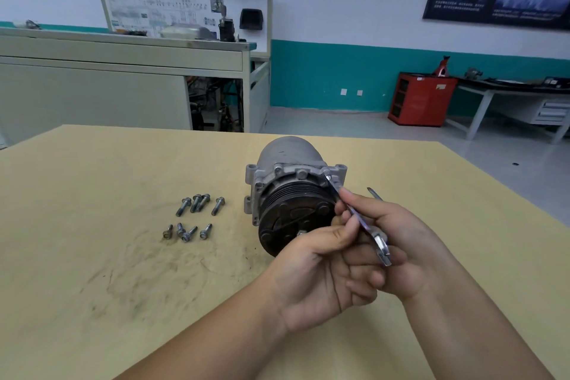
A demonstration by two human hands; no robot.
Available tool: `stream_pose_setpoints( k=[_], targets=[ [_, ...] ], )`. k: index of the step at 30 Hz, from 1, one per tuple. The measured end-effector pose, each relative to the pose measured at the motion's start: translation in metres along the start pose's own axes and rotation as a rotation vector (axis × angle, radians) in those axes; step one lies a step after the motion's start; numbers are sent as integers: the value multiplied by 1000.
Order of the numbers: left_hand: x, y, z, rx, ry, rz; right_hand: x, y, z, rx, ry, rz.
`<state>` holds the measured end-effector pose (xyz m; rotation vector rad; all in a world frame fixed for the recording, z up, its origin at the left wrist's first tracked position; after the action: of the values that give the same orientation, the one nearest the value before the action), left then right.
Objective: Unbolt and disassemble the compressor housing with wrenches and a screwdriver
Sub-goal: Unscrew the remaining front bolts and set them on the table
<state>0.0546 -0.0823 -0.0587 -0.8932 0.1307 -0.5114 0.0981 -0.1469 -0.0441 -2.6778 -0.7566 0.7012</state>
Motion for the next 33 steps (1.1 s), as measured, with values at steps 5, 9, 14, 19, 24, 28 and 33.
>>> stream_pose_setpoints(
  k=[5, 9, 14, 19, 24, 28, 33],
  targets=[
    [-5, 16, 9, 191, -5, 152, 5, -7, 5, -146, 71, -16],
    [-6, 19, 10, 200, -5, 145, 5, -5, 3, -208, 138, 20],
    [-8, 13, 12, 112, -43, 37, -3, -2, 1, -171, 154, -82],
    [-9, 10, 8, 102, -32, -14, -3, -1, 5, -66, 78, -68],
    [-5, 10, -4, 85, -29, -14, 1, 5, 9, -51, 54, 27],
    [-4, 7, -7, 80, 3, -21, -1, 8, 6, -93, 69, 73],
    [-1, 11, -9, 203, 36, 7, 1, 16, -2, -244, 127, 187]
  ],
)
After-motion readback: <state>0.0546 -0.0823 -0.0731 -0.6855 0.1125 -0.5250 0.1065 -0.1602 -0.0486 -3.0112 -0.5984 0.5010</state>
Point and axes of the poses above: each hand's wrist, its own x-axis towards the middle knuckle, its own y-axis out of the back of the hand, z = x × y, the point moved 4 cm from there along x, towards the middle knuckle, and after that the axes turned 7 degrees about -x, right-handed, at the moved point
